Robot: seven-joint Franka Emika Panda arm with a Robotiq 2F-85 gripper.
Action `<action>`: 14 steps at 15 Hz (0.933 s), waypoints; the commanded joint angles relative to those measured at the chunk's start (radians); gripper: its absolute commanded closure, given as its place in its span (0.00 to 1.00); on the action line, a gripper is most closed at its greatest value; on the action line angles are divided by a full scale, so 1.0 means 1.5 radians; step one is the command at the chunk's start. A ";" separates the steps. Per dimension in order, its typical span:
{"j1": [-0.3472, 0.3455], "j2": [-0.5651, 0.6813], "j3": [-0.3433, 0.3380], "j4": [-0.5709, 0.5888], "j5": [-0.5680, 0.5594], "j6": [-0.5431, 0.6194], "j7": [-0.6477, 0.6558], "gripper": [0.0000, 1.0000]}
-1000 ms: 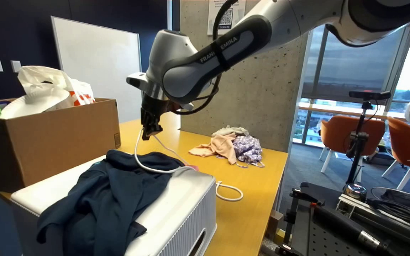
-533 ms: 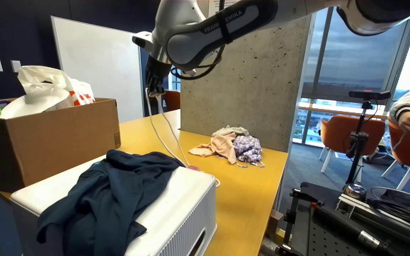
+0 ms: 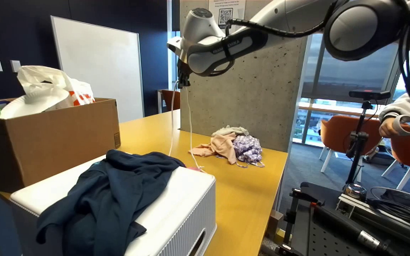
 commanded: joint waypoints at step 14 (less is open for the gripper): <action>0.007 0.214 -0.196 0.236 -0.081 -0.050 0.228 0.51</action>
